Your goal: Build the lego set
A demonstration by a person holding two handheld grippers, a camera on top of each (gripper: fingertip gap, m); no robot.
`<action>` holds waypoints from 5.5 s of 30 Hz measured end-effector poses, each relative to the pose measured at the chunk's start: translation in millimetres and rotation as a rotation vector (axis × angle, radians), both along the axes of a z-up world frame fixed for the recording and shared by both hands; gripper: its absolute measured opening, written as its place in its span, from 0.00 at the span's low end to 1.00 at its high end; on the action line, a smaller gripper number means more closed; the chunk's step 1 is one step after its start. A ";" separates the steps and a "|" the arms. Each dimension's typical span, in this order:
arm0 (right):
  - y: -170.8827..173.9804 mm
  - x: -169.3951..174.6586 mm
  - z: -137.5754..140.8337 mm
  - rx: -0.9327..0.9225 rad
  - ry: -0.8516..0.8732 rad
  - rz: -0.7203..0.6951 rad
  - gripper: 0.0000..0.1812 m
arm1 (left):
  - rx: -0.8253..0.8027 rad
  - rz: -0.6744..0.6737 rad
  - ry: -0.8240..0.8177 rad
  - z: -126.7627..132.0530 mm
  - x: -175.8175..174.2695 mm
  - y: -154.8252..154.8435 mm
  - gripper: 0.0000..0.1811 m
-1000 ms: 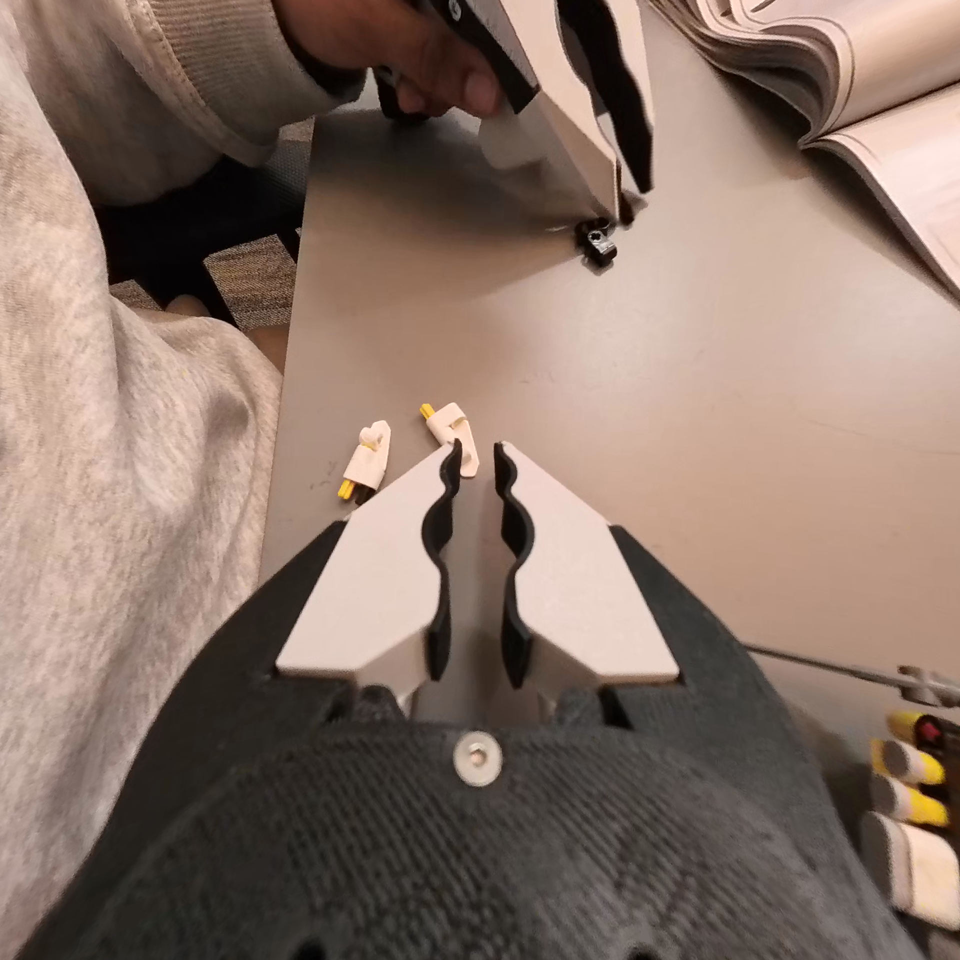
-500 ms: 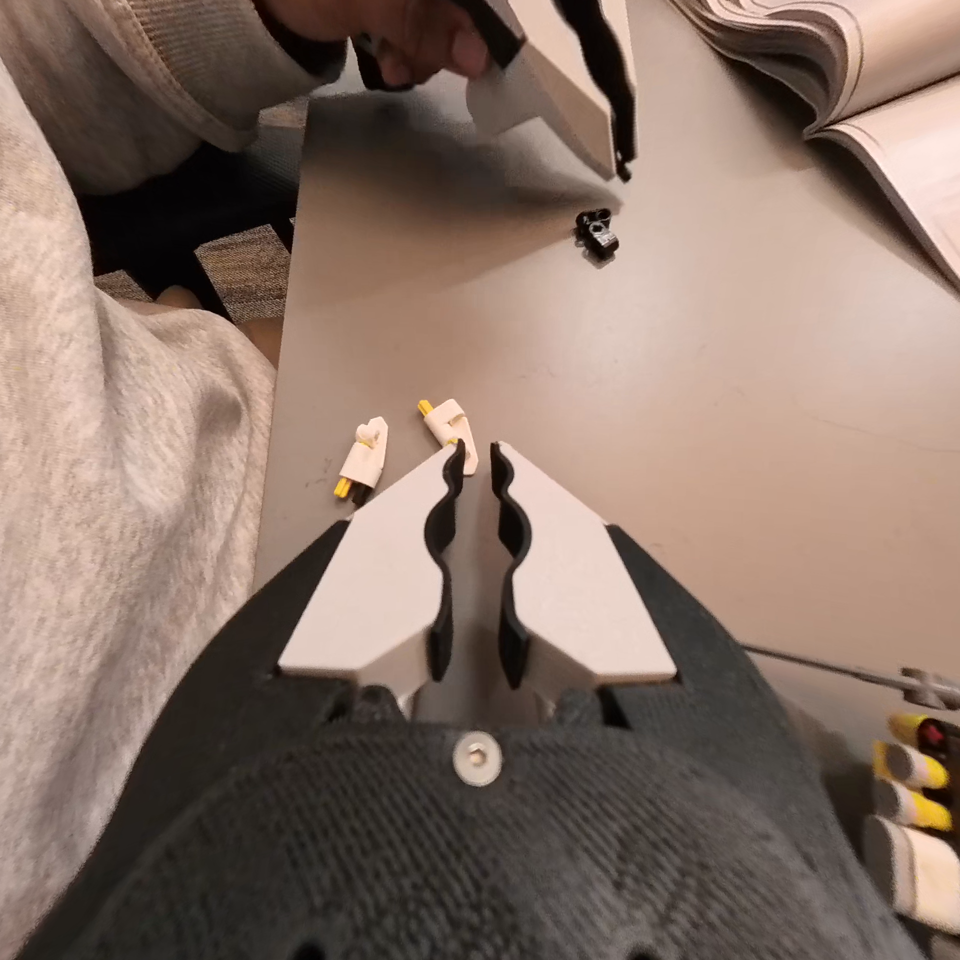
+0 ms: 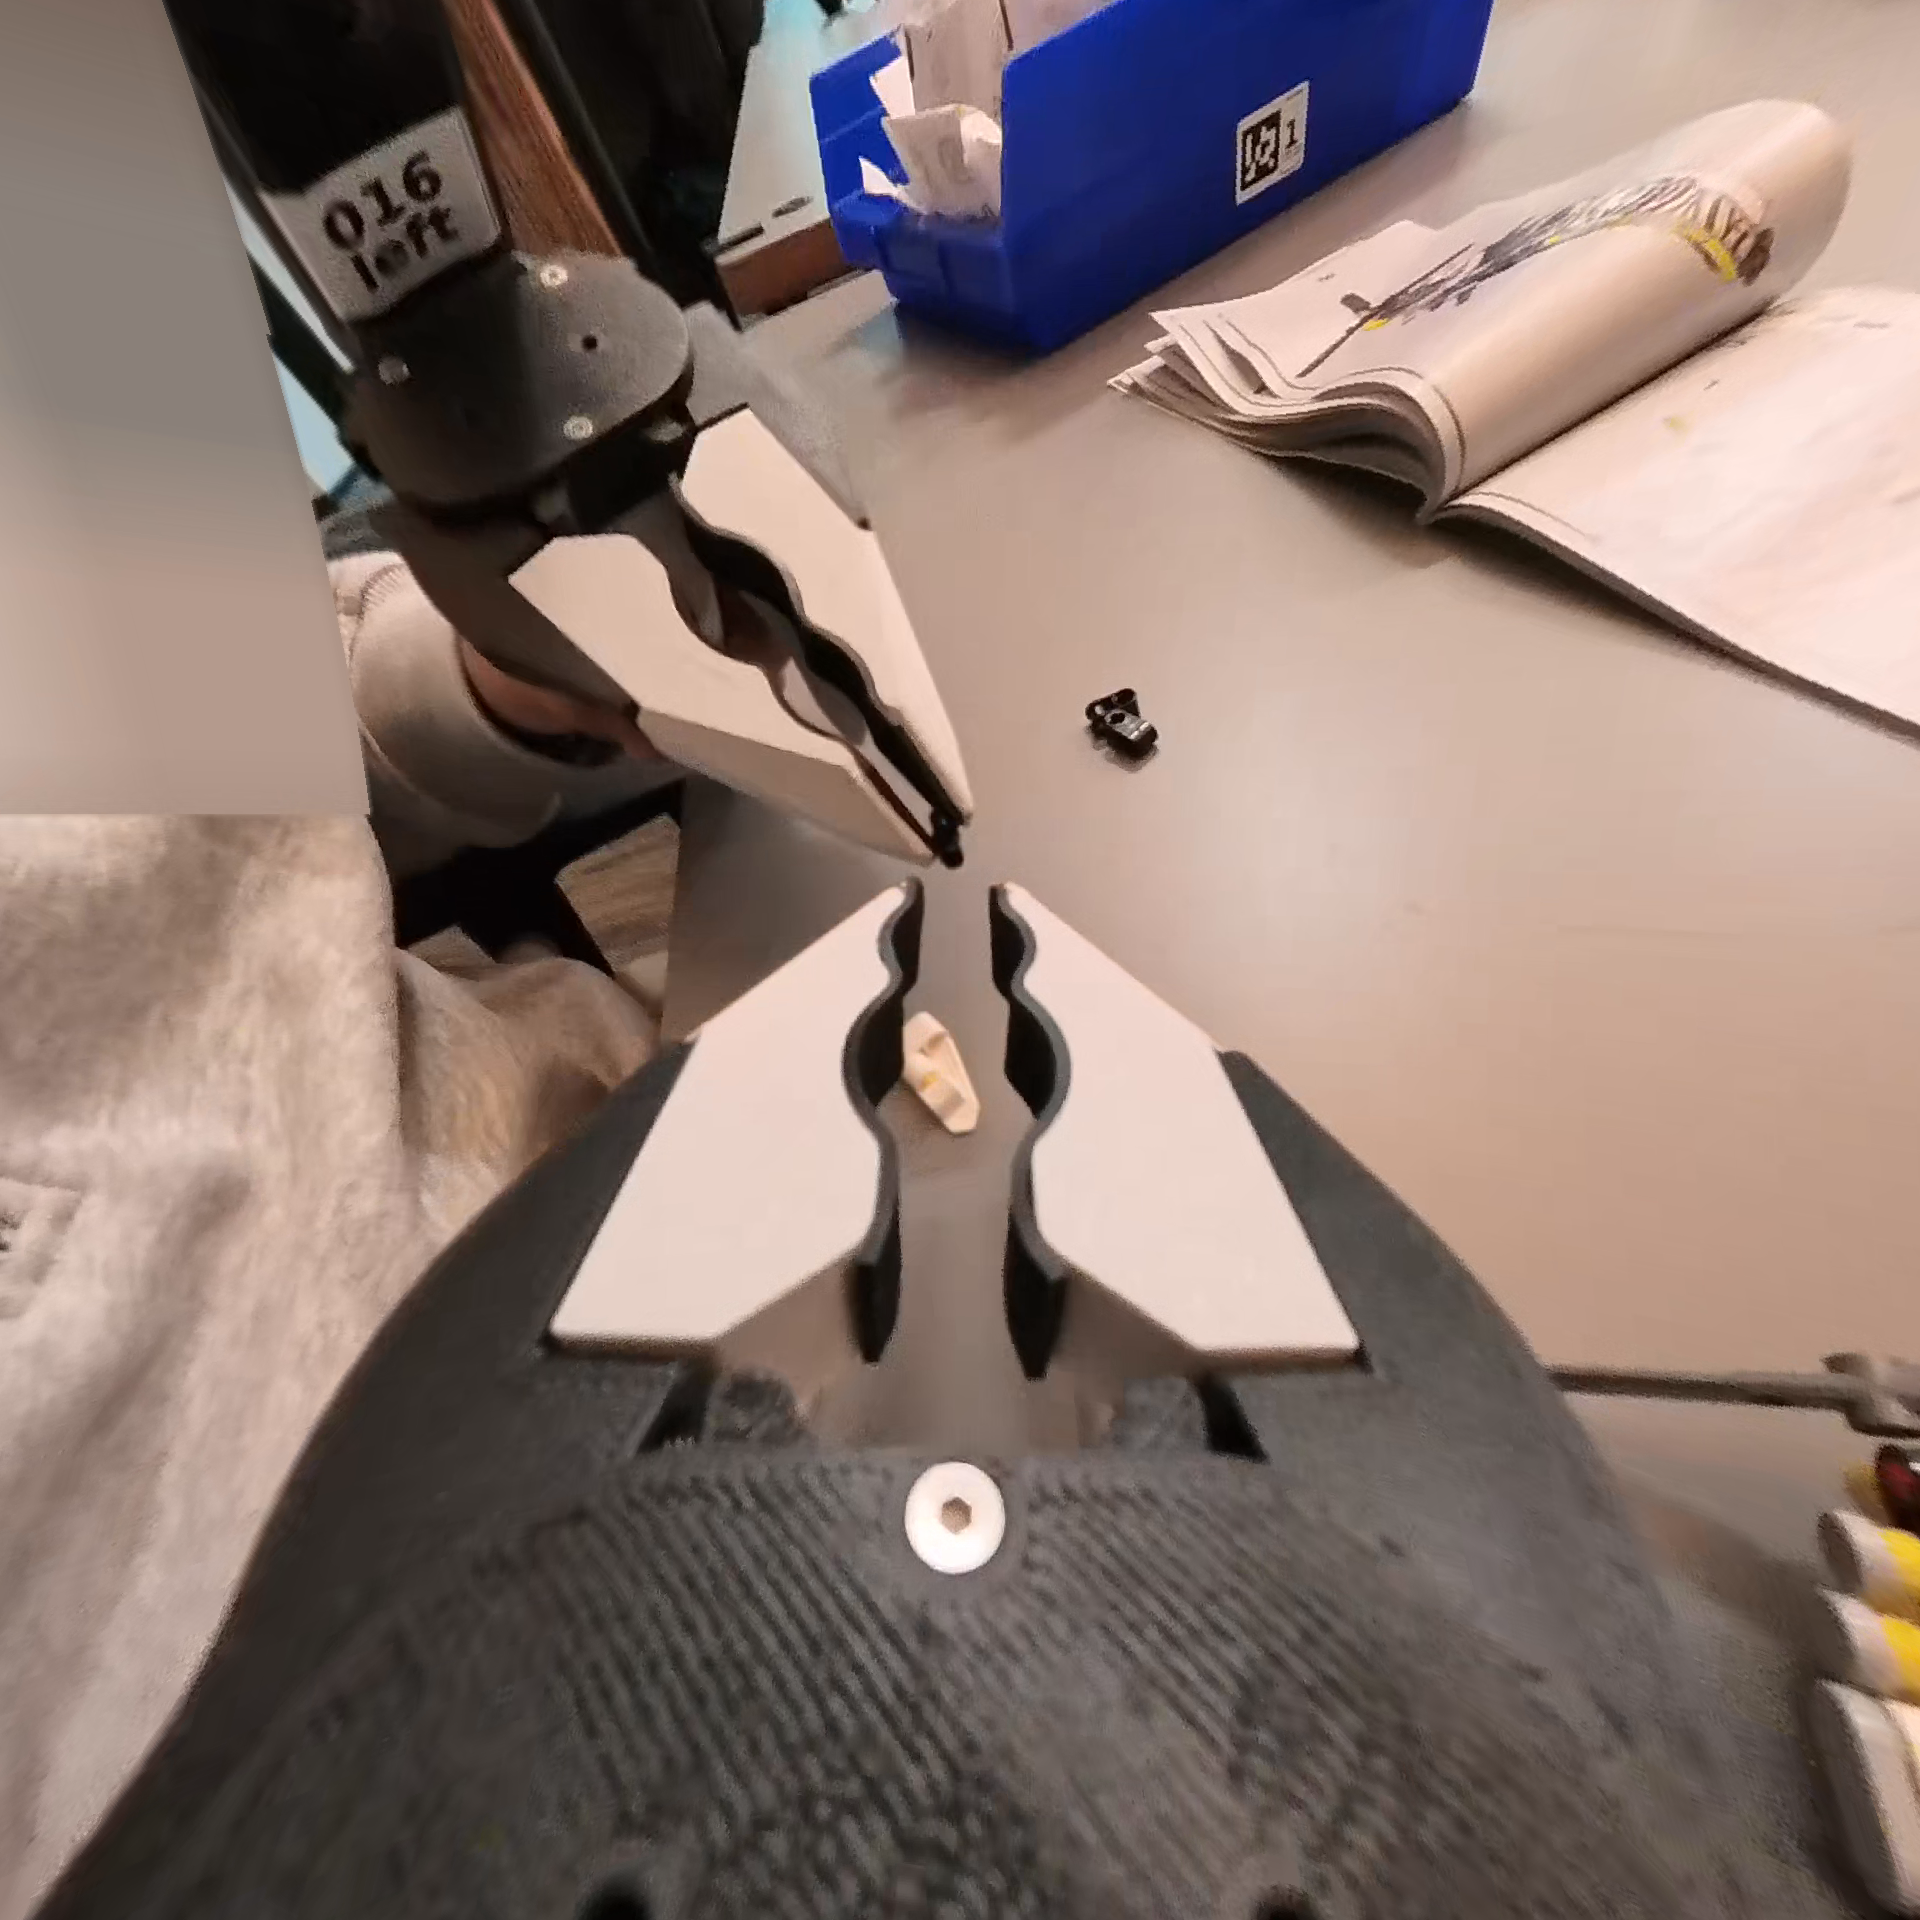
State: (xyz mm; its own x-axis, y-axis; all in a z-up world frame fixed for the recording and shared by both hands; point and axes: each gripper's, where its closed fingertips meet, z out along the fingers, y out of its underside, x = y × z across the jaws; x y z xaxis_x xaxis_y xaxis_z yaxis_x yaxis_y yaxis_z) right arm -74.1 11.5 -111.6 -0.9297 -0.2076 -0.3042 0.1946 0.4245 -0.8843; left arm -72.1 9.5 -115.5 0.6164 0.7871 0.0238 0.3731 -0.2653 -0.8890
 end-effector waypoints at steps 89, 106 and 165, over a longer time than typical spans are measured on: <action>14.5 16.9 -51.9 0.242 0.339 0.236 0.05 | 0.187 -0.123 -0.500 -46.6 29.3 4.3 0.01; 15.8 18.6 -50.7 0.243 0.318 0.253 0.05 | 0.141 -0.121 -0.600 -47.6 33.4 6.2 0.01; 13.0 27.7 -11.4 -0.036 0.546 0.284 0.07 | 0.401 -0.157 -0.628 -9.4 32.9 12.0 0.01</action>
